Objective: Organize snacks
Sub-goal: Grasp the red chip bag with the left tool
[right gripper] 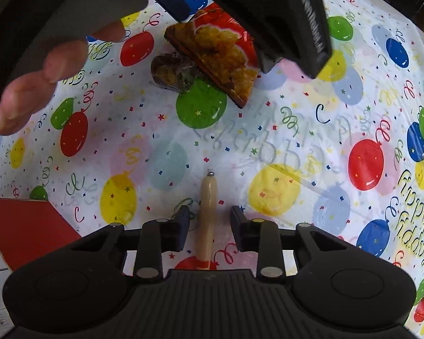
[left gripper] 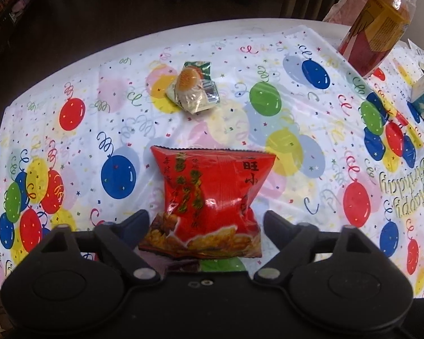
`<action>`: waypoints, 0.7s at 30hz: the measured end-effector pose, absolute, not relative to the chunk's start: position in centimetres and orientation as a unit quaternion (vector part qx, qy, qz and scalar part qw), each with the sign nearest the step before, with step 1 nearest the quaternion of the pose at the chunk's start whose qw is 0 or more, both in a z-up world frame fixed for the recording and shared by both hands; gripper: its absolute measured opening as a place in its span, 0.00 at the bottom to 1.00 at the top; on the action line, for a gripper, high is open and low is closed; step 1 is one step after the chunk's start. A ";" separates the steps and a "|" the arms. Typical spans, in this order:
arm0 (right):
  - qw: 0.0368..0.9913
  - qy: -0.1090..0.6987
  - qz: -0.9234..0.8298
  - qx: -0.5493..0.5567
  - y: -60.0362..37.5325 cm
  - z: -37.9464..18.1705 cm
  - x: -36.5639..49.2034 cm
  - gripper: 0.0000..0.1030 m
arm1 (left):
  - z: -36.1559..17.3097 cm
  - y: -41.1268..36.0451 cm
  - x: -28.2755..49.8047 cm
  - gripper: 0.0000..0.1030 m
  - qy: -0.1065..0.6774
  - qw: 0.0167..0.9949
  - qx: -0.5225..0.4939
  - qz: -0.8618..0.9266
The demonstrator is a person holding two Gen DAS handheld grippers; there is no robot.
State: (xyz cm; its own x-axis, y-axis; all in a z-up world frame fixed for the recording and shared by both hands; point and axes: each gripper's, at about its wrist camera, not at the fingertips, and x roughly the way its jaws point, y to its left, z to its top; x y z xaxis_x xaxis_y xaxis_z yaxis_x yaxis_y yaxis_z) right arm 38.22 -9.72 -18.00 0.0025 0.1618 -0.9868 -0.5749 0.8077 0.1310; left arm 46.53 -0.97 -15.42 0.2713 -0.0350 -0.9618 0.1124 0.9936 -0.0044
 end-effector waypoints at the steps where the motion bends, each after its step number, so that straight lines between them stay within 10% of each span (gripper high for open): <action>1: 0.691 0.652 0.265 -0.165 -9.6 -18.0 38.2 0.21 | -15.6 -1.0 46.6 0.77 0.604 0.795 0.033 -0.046; 21: 0.736 0.634 0.226 -0.076 -13.8 -15.9 38.1 0.10 | -13.0 1.6 44.9 0.59 0.575 0.817 -0.012 -0.034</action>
State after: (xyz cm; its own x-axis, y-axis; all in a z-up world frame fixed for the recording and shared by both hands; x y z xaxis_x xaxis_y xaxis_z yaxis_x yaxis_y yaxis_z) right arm 38.06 -13.84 -15.91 0.0947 0.2368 -0.9669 -0.4283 0.8865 0.1751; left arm 44.86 1.58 -12.96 0.3359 -0.0696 -0.9393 0.0418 0.9974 -0.0589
